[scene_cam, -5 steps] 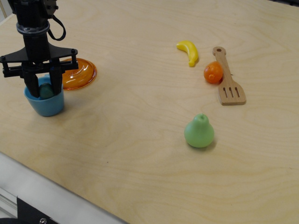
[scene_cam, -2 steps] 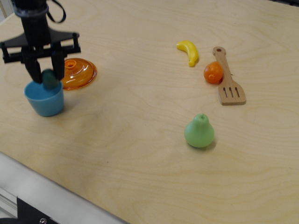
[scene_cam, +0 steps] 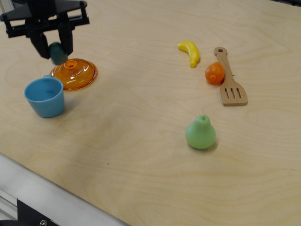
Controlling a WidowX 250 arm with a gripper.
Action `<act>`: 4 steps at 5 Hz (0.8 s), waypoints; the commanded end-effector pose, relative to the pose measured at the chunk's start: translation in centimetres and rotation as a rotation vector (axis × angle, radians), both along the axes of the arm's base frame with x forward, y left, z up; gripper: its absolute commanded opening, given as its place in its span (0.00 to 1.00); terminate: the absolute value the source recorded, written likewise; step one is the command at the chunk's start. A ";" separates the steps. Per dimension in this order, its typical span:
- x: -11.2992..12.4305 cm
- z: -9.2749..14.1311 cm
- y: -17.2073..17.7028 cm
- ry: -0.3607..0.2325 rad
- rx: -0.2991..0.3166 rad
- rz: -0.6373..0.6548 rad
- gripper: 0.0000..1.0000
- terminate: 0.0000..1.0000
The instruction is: Take cucumber out of cup
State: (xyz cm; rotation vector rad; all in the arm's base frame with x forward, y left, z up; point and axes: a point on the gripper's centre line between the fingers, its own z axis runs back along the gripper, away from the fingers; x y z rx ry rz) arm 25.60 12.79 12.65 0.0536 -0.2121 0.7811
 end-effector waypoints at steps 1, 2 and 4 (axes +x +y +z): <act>0.9 -1.0 -6.9 -0.009 0.017 -0.282 0.00 0.00; 0.8 -2.1 -9.1 0.008 0.010 -0.364 0.00 0.00; 0.2 -6.6 -10.8 0.096 -0.088 -0.450 0.00 0.00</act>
